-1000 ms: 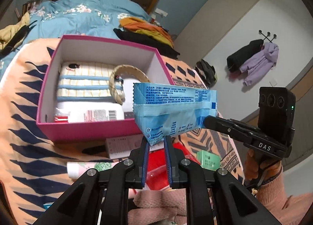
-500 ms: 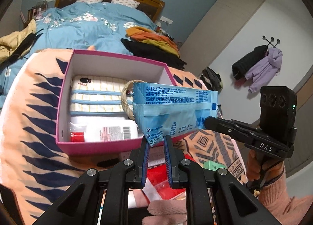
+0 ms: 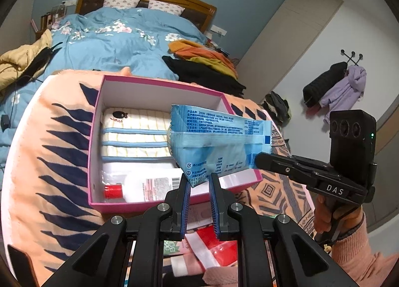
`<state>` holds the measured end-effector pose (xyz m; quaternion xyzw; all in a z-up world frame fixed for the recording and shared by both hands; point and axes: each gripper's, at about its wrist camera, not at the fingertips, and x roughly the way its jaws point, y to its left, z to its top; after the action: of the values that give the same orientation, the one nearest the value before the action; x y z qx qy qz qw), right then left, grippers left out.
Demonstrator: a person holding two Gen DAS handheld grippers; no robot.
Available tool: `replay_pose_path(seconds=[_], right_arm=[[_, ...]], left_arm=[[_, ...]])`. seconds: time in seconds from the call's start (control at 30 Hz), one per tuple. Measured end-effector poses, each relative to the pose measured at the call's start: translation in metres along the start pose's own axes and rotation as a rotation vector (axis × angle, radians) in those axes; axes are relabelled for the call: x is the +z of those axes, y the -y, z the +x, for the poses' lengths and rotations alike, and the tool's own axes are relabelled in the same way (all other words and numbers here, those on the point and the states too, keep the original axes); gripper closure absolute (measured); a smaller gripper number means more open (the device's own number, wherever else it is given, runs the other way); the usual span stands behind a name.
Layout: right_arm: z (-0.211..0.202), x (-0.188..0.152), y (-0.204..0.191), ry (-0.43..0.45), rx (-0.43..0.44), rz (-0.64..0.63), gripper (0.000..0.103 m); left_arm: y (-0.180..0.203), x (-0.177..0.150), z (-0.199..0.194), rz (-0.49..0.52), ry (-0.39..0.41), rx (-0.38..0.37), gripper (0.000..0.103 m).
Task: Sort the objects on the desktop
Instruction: 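Carry the blue packet over the magenta box with both grippers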
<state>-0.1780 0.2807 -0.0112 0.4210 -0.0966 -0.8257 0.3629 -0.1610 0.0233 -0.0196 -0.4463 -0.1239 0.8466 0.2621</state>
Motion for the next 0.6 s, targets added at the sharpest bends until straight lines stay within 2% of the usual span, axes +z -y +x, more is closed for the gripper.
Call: replay_pose_path(seconds=[0.6], right_arm=[[0.039,0.021,0.010,-0.062,-0.013,0.017,0.098]], left_arm=[[-0.025,0.019,0.011,-0.030,-0.016,0.054,0.088]])
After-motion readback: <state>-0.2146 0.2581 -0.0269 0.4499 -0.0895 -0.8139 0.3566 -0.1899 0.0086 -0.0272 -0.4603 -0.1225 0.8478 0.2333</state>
